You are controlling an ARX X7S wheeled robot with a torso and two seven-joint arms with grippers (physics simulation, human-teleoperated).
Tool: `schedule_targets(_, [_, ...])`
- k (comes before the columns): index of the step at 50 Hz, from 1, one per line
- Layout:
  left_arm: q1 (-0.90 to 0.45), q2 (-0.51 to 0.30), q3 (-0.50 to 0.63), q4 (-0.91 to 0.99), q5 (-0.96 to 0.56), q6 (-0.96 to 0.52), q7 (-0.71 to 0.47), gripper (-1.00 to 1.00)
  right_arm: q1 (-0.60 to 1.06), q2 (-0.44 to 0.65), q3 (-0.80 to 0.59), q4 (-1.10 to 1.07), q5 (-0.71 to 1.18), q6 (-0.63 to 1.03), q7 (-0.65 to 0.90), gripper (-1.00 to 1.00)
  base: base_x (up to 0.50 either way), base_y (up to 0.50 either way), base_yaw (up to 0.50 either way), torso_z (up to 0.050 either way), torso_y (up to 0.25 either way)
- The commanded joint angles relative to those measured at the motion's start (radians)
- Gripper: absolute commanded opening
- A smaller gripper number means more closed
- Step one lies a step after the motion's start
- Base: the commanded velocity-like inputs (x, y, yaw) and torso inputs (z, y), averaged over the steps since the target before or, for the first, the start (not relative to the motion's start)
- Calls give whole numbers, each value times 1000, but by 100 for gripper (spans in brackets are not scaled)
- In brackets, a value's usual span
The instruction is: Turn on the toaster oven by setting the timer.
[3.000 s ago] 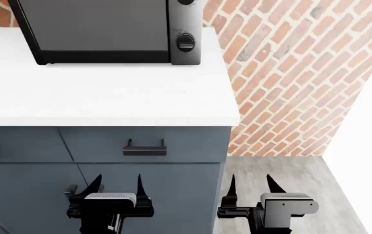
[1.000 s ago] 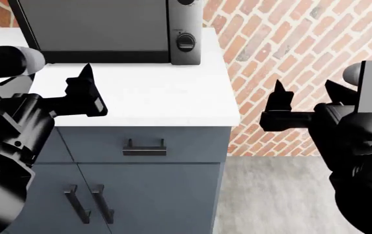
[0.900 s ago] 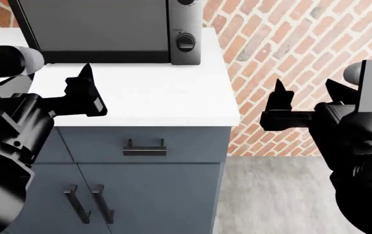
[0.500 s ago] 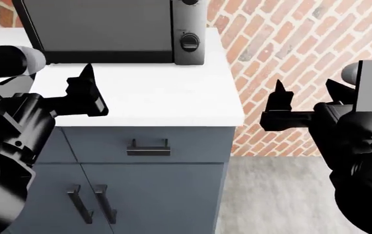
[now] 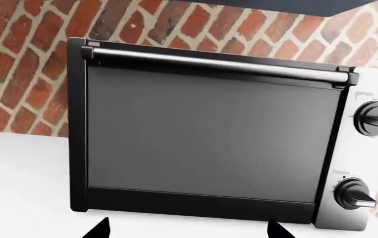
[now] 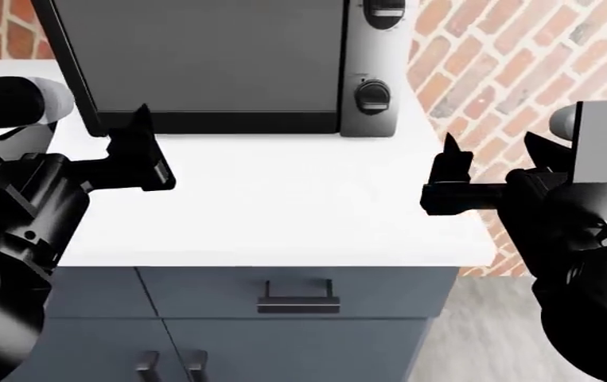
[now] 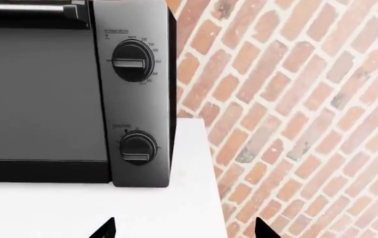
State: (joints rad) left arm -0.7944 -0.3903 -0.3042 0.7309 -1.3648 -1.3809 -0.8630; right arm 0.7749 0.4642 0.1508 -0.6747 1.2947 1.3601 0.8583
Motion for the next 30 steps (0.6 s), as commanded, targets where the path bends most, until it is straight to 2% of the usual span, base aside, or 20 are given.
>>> schedule_targets(1, [5,-9,12,-2,-4,18,-4,100,-4,9,-9,2,1,-14,2,100,500,0,0,0,0])
schedule_targets(18, [10,-23,23,-6,-7,40,-11,100,-7,19,-16,4,1,-38,5,100,495,0,0,0,1])
schedule_targets(30, [14,-32,31,-6,-10,55,-16,100,-7,27,-21,-1,8,-49,9,100,0,0,0,0,0])
